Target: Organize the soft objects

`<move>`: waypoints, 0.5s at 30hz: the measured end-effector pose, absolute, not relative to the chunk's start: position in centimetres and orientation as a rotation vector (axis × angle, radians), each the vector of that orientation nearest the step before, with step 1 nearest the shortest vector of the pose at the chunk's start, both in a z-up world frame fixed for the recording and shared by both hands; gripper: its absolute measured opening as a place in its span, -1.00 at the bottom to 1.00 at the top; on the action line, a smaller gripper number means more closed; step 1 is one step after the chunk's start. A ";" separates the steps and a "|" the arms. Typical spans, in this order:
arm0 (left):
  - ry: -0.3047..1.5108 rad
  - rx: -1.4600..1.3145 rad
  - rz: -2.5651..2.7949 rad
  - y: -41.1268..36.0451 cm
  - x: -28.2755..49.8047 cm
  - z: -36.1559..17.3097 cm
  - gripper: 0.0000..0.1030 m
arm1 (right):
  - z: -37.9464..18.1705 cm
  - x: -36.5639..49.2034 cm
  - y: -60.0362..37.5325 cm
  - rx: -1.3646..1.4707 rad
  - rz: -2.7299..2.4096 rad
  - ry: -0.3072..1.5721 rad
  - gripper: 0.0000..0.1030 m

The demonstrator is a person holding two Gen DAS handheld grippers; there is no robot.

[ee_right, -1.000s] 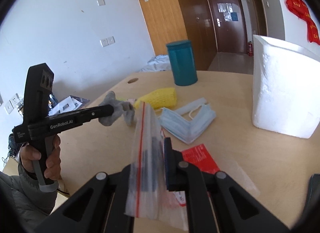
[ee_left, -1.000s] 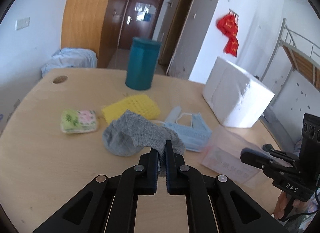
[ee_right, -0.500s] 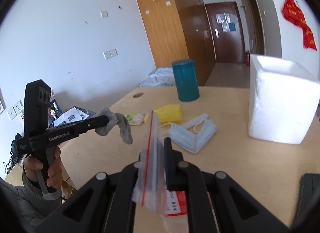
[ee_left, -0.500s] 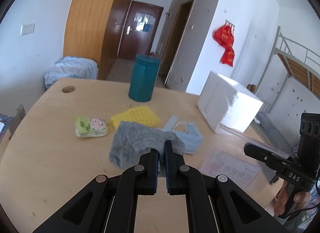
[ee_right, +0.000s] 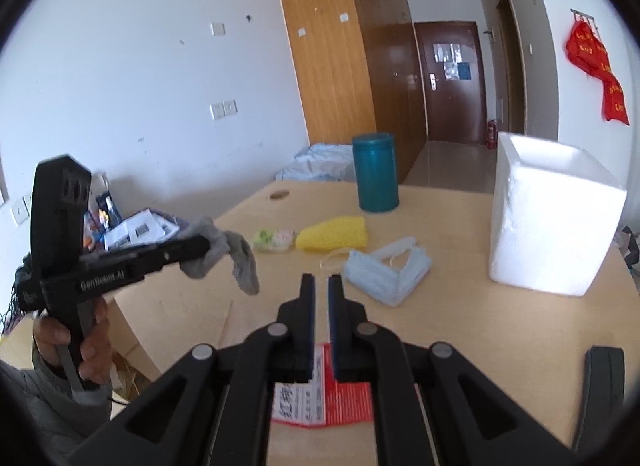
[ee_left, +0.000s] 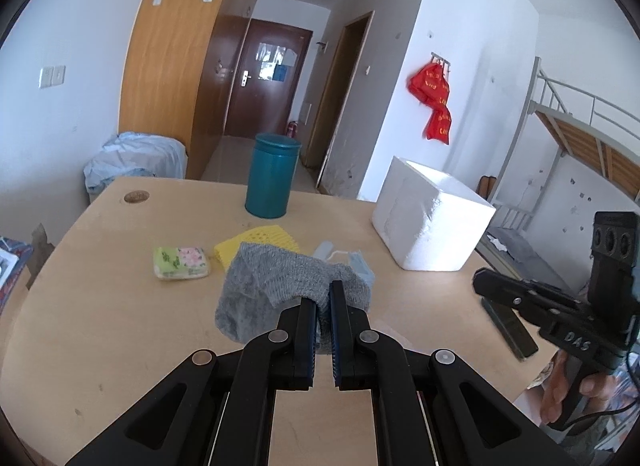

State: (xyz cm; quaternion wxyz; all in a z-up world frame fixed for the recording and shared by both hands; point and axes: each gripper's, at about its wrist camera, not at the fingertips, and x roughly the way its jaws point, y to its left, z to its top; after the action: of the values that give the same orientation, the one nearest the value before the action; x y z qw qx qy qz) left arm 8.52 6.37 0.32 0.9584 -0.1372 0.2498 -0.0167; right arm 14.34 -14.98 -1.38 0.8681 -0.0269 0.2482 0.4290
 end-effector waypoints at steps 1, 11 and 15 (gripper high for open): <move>0.510 -0.282 -0.035 6.4 8.4 0.1 -0.88 | -1.5 14.0 -15.2 -0.059 0.898 0.518 -0.82; 0.501 -0.292 -0.010 7.5 7.1 -0.1 -0.88 | -4.2 9.9 -17.2 -0.042 0.910 0.528 0.39; 0.485 -0.295 0.003 7.9 6.5 0.3 -0.88 | -5.9 10.2 -16.5 -0.060 0.889 0.574 0.53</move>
State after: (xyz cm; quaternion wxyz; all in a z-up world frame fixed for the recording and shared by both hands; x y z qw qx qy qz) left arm 6.50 7.88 0.25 0.9600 -0.1453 0.2395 0.0016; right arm 10.17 -16.47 -5.91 0.8628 -0.0284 0.2738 0.4241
